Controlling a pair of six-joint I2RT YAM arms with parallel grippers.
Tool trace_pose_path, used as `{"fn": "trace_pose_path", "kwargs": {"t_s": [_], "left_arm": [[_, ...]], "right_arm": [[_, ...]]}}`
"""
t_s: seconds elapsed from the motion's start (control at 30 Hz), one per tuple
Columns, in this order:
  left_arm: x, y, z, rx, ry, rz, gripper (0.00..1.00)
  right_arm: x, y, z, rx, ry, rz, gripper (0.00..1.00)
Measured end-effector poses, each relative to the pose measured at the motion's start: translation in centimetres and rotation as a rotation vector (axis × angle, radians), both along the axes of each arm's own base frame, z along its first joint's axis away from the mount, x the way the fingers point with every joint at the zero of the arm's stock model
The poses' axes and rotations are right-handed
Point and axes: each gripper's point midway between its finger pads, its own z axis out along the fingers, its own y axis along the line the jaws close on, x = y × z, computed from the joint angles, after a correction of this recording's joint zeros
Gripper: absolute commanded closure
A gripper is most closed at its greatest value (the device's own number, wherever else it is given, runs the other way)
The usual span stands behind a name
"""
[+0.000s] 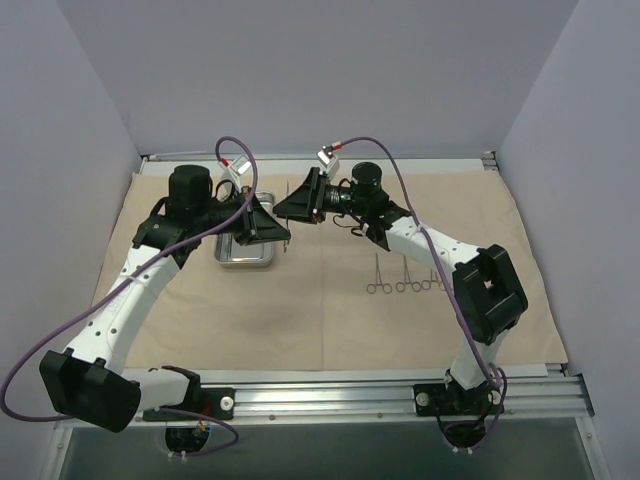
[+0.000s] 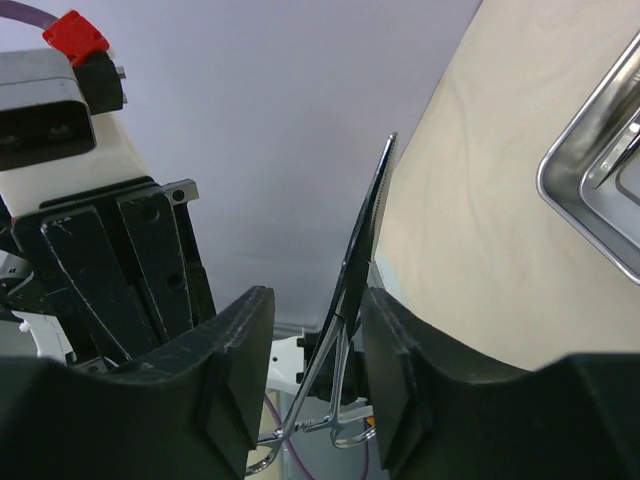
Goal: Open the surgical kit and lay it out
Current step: Place the medical item in the surgical kit.
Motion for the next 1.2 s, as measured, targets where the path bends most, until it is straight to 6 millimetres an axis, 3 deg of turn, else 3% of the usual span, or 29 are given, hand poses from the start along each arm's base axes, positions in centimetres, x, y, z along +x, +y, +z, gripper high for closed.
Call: {"fn": "trace_pose_path", "kwargs": {"t_s": [0.1,0.13,0.17,0.2,0.27,0.3,0.47,0.6,0.77,0.93,1.2], "left_arm": [[0.0,0.0,0.0,-0.002,-0.001,-0.002,0.98],[-0.1,0.0,-0.1,0.000,0.001,-0.004,0.93],[-0.2,-0.1,-0.3,0.003,0.005,-0.009,0.68],[-0.2,-0.1,-0.4,0.007,0.000,-0.012,0.63],[-0.2,0.1,-0.5,0.016,-0.001,-0.006,0.56],[-0.1,0.2,-0.7,0.025,-0.006,-0.002,0.47],[0.5,1.8,-2.0,0.109,-0.006,0.049,0.36],[2.2,5.9,-3.2,0.249,-0.005,0.192,0.35],[3.0,10.4,-5.1,0.413,0.009,0.314,0.36],[2.9,11.5,-6.8,0.493,0.035,0.316,0.36],[3.2,11.9,-8.6,0.541,0.072,0.302,0.36]], "right_arm": [[-0.5,0.2,-0.1,0.012,0.016,0.012,1.00],[-0.5,0.2,-0.1,0.018,0.028,0.011,1.00],[-0.5,0.2,0.0,0.022,0.035,0.011,1.00],[-0.5,0.2,0.0,0.021,0.033,0.012,1.00],[-0.5,0.1,-0.4,0.010,0.036,0.011,1.00],[-0.5,0.1,-0.9,-0.008,0.038,0.007,1.00],[0.2,-0.9,-5.3,-0.203,0.077,-0.048,1.00],[1.3,-3.4,-8.6,-0.466,0.092,-0.145,1.00],[2.8,-8.3,-10.2,-0.792,0.081,-0.302,1.00],[2.1,-13.0,-13.7,-1.059,0.152,-0.411,1.00],[0.3,-15.4,-21.8,-1.384,0.279,-0.440,1.00]]}}
